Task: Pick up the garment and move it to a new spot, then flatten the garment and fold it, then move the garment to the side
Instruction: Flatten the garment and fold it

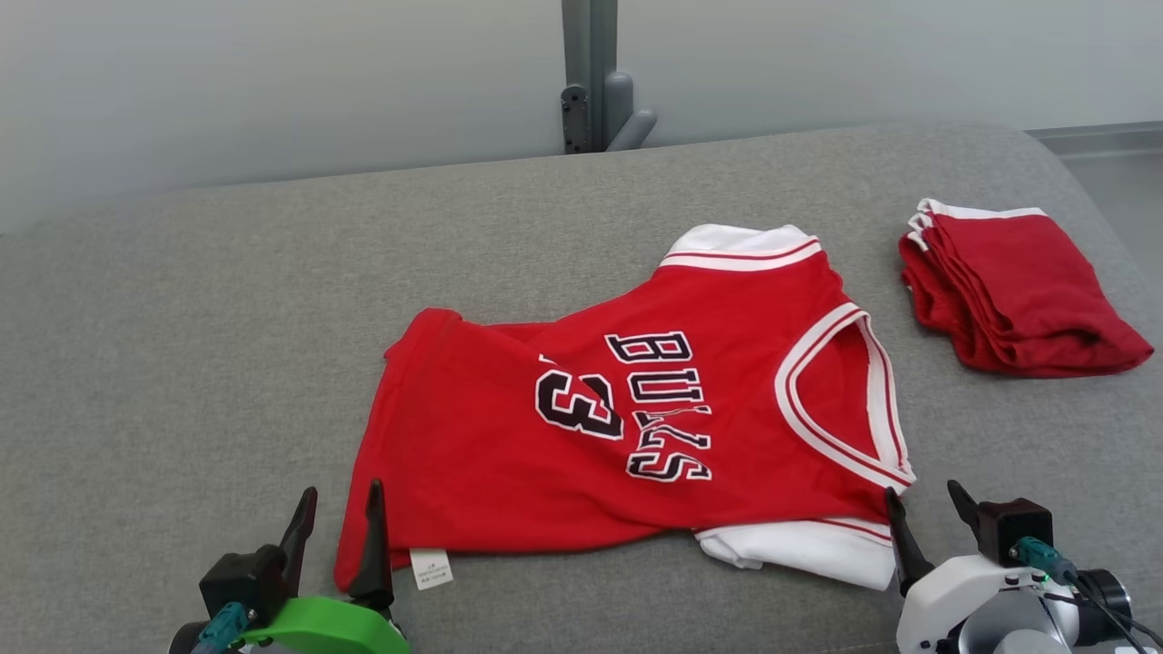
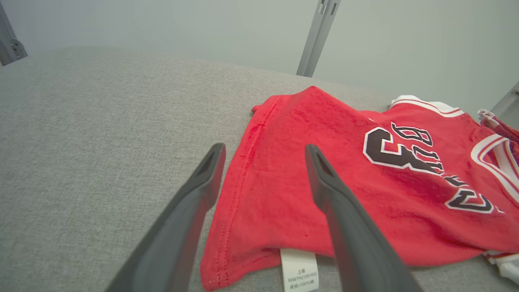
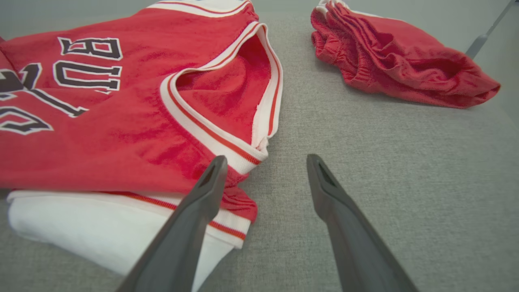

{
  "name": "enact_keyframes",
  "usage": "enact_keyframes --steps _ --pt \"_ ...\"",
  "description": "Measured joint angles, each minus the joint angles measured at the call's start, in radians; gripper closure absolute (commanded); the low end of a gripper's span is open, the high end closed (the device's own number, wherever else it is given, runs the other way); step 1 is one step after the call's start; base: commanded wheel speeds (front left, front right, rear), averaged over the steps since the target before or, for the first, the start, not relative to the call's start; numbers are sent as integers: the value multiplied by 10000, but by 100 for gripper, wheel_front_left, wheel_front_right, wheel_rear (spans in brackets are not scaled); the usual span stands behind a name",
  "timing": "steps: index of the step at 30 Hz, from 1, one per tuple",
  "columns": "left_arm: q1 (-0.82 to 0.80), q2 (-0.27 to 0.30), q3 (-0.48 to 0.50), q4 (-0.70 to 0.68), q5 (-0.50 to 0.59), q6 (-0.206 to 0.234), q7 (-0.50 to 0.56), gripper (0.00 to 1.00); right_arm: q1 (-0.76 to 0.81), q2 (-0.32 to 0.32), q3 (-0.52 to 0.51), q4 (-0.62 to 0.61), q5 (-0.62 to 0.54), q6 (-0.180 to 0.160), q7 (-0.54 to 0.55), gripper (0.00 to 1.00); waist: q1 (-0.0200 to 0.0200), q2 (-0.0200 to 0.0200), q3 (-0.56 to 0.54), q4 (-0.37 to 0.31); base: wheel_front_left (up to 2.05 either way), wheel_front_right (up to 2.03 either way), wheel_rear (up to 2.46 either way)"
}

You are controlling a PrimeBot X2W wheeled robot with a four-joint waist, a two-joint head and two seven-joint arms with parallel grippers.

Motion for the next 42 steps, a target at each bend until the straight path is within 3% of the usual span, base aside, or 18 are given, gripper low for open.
enact_keyframes --steps 4,5,6,7,8,21,30,34,35,37,38,42 --pt "-6 -59 -54 -201 71 -2 0 0 -667 -84 259 1227 502 0 134 0 0 0 92 329 0 0 0" --pt "-5 -63 -46 -232 128 0 0 0 -825 -121 313 1469 650 0 136 40 0 0 116 412 0 0 0" --pt "-5 -69 -27 -261 169 4 2 0 -970 -165 412 1699 786 0 142 67 0 0 140 489 0 0 0" --pt "-4 -75 -6 -282 207 12 0 0 -1121 -217 510 1923 934 0 194 92 0 0 166 565 0 0 0" --pt "-2 -77 15 -299 224 12 0 0 -1250 -274 593 2125 1049 0 207 100 0 0 192 635 0 0 0" --pt "-328 -146 21 -644 405 -15 0 0 -4263 -1820 1344 3668 1480 0 94 100 0 0 875 1349 0 0 0" --pt "-510 -174 -92 -794 430 -15 0 0 -5829 -2305 1822 4830 1198 0 23 100 0 0 1379 1829 0 0 0" --pt "-616 -176 -150 -817 435 -15 0 0 -6278 -2224 1806 5285 922 0 -144 100 0 0 1557 1926 0 0 0" --pt "-616 -176 -190 -825 433 -17 0 0 -6337 -2176 1808 5367 871 0 -155 94 0 0 1571 1922 0 0 0" --pt "-618 -178 -284 -890 422 -21 0 0 -6378 -2075 1770 5446 844 0 -232 49 0 0 1569 1872 0 0 0" --pt "-619 -178 -334 -924 393 -33 0 0 -6374 -2038 1747 5453 826 0 -236 0 0 0 1555 1832 0 0 0" --pt "-617 -188 -539 -1047 328 -21 0 0 -6144 -2044 1561 4938 756 0 -278 0 0 0 1419 1590 0 0 0"
